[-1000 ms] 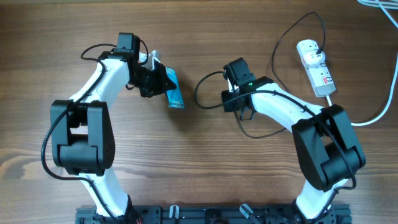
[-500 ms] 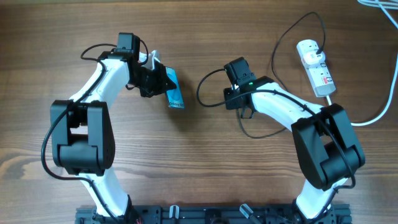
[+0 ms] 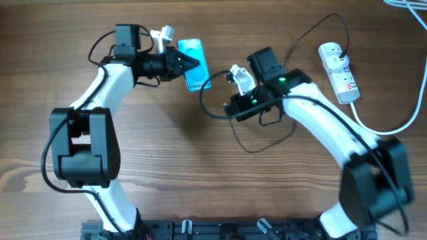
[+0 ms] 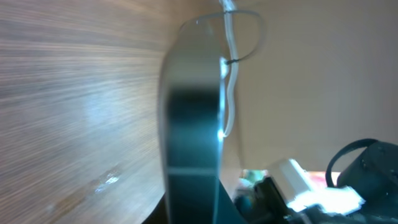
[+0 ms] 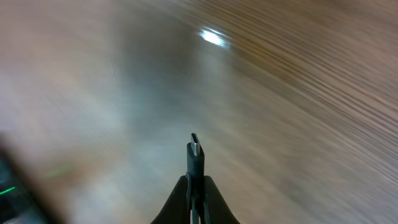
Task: Plug charger to phone and switch on socket
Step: 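Lift the cable plug with the right gripper while the left raises the phone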
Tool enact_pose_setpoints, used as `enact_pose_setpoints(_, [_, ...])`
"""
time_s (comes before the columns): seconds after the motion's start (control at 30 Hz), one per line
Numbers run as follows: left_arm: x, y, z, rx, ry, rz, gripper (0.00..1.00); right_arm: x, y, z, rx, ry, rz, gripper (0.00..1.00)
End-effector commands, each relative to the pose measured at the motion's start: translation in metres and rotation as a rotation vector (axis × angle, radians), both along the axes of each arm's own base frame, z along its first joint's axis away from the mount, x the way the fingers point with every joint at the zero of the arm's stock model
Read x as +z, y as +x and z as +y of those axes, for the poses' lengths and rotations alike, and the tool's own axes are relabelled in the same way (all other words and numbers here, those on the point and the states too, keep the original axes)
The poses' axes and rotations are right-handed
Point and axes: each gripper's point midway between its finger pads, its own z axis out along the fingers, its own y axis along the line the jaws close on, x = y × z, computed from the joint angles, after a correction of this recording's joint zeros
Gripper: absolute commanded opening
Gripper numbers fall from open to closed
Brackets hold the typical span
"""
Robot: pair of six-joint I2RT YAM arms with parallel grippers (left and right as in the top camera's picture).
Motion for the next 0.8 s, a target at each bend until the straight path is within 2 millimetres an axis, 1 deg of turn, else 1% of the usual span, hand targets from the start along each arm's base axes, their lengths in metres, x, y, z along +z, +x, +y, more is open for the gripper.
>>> enact_pose_setpoints(0.0, [0.055,-0.013,0.009,-0.085,-0.198,-0.034,0.04,0.074,-0.035,0.03,0.185,0.305,-0.024,0.04])
enact_pose_setpoints(0.03, [0.063,-0.014,0.01,-0.084,-0.196,-0.056,0.04,0.079,-0.039,0.03,0.189,0.314,-0.019,0.04])
enact_pose_setpoints(0.07, [0.076,-0.017,0.011,-0.084,-0.195,-0.083,0.04,0.082,-0.044,0.03,0.197,0.332,-0.004,0.04])
enact_pose_setpoints(0.1, [0.092,-0.02,0.011,-0.066,-0.184,-0.099,0.04,0.088,-0.049,0.034,0.217,0.376,0.016,0.04])
enact_pose_setpoints(0.13, [0.104,-0.021,0.012,-0.048,-0.173,-0.117,0.04,0.095,-0.052,0.038,0.239,0.422,0.024,0.04])
enact_pose_setpoints(0.17, [0.119,-0.024,0.013,-0.034,-0.164,-0.143,0.04,0.097,-0.051,0.039,0.23,0.43,0.029,0.04])
enact_pose_setpoints(0.2, [0.136,-0.029,0.014,-0.021,-0.155,-0.176,0.04,0.088,-0.043,0.035,0.172,0.373,0.031,0.04])
enact_pose_setpoints(0.23, [0.154,-0.035,0.015,-0.006,-0.14,-0.227,0.04,0.071,-0.031,0.024,0.093,0.254,0.009,0.04])
enact_pose_setpoints(0.27, [0.157,-0.035,0.018,0.017,-0.123,-0.239,0.04,0.058,-0.024,0.012,0.035,0.161,0.0,0.04])
enact_pose_setpoints(0.3, [0.155,-0.032,0.023,0.064,-0.086,-0.233,0.04,0.047,-0.021,0.001,0.0,0.08,-0.007,0.04])
enact_pose_setpoints(0.33, [0.144,-0.026,0.03,0.122,-0.04,-0.193,0.04,0.038,-0.019,-0.011,-0.032,0.0,-0.01,0.04])
enact_pose_setpoints(0.37, [0.132,-0.024,0.034,0.156,0.002,-0.155,0.04,0.027,-0.017,-0.028,-0.081,-0.105,-0.011,0.04])
enact_pose_setpoints(0.43, [0.101,-0.024,0.047,0.219,0.135,-0.095,0.04,0.007,-0.013,-0.069,-0.213,-0.337,-0.007,0.04])
enact_pose_setpoints(0.47, [0.092,-0.026,0.052,0.235,0.183,-0.078,0.04,0.001,-0.014,-0.088,-0.265,-0.44,-0.004,0.04])
enact_pose_setpoints(0.53, [0.082,-0.025,0.059,0.267,0.234,-0.049,0.04,-0.014,-0.015,-0.122,-0.378,-0.611,-0.003,0.04])
enact_pose_setpoints(0.57, [0.082,-0.025,0.059,0.268,0.236,-0.047,0.04,-0.02,-0.017,-0.128,-0.4,-0.643,0.001,0.04])
enact_pose_setpoints(0.6, [0.081,-0.025,0.059,0.27,0.238,-0.047,0.04,-0.029,-0.022,-0.135,-0.413,-0.672,0.009,0.04])
enact_pose_setpoints(0.7, [0.08,-0.025,0.06,0.273,0.243,-0.045,0.04,-0.062,-0.031,-0.141,-0.417,-0.681,0.011,0.04])
enact_pose_setpoints(0.77, [0.08,-0.026,0.06,0.272,0.244,-0.042,0.04,-0.08,-0.032,-0.147,-0.442,-0.69,-0.018,0.04])
